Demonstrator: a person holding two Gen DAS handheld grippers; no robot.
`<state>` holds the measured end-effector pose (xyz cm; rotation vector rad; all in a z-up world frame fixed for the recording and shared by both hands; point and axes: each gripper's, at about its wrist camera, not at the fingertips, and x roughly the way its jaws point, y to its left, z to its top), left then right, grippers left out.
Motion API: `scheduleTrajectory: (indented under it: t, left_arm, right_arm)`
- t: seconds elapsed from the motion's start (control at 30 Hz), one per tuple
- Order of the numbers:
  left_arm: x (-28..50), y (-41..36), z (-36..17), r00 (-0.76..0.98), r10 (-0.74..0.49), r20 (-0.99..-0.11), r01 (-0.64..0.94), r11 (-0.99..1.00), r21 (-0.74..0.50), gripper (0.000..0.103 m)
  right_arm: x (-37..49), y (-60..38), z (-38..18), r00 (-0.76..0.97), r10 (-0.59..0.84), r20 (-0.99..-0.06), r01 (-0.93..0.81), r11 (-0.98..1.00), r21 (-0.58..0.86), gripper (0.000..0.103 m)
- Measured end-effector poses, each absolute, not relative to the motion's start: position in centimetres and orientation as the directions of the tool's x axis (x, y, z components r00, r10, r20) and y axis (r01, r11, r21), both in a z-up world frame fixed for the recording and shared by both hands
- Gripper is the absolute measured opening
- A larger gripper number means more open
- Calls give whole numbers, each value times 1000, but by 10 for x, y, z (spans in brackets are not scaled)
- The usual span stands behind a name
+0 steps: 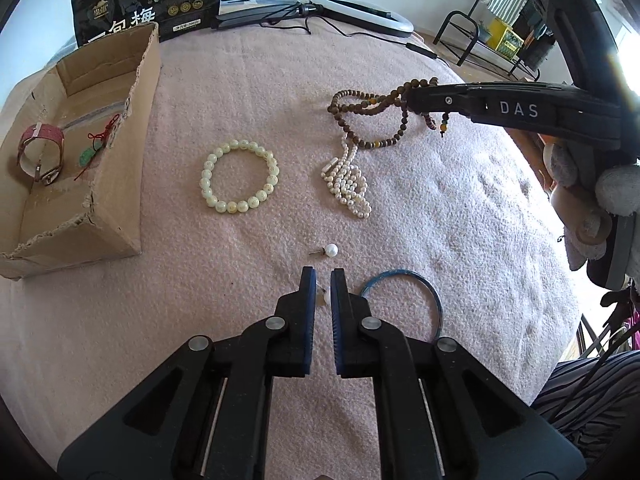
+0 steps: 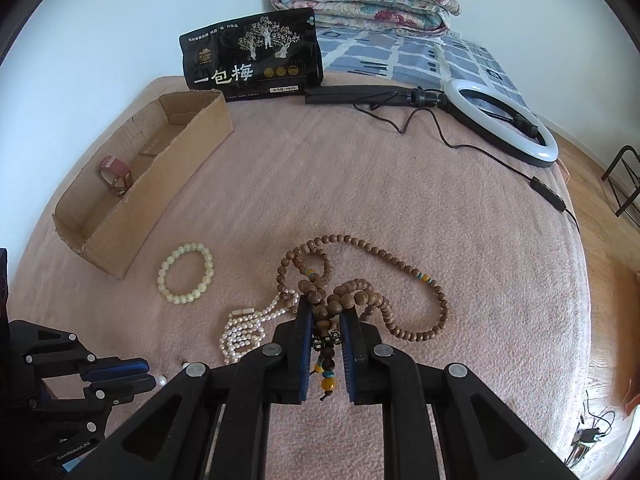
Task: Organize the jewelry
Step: 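Lift the wooden bead necklace with the right tool while the left tool holds the earring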
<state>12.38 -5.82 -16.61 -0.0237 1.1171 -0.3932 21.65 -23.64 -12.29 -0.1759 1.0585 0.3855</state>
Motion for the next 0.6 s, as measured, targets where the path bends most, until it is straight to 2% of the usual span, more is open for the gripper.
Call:
scheduleTrajectory:
  t: [0.37, 0.6]
  left_arm:
    - [121, -46, -145, 416, -323, -850, 284, 934, -217, 5]
    - [115, -58, -162, 364, -341, -867, 318, 920, -228, 5]
  right_arm:
    - [202, -240, -94, 483, 235, -843, -373, 927, 44, 11]
    - [198, -241, -96, 481, 236, -844, -377, 925, 44, 11]
